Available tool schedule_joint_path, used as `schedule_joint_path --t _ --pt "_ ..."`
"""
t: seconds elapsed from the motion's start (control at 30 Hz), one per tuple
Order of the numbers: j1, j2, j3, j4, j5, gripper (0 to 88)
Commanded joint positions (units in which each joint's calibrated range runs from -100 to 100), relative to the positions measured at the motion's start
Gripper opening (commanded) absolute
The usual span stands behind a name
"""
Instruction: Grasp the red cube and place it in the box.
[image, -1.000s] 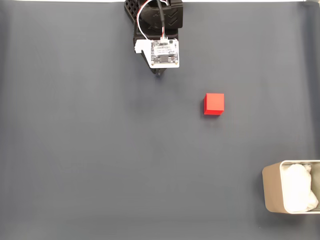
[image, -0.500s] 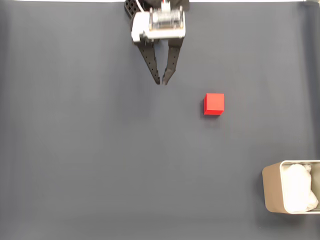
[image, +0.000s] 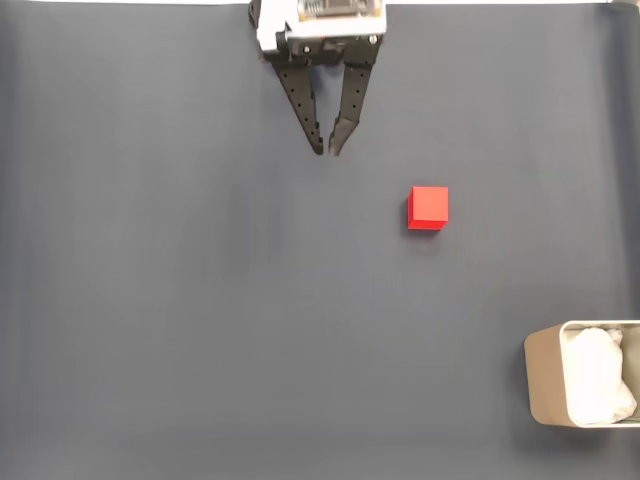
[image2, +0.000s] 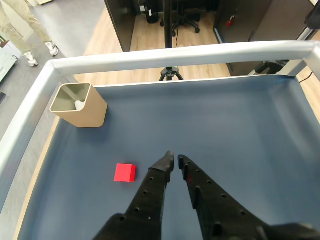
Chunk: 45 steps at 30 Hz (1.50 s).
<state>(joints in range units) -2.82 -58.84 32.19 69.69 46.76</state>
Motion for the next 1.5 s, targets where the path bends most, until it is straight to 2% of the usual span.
schedule_joint_path --t 0.0,0.4,1.1,1.47 --pt "-0.02 3.12 -5.09 0.72 1.17 0.0" --pt "-4.71 11.18 -5.82 1.05 4.49 0.0" --pt "-21.97 14.73 -3.99 -1.33 5.42 1.6" --pt "-24.67 16.64 1.57 -5.26 6.79 8.1"
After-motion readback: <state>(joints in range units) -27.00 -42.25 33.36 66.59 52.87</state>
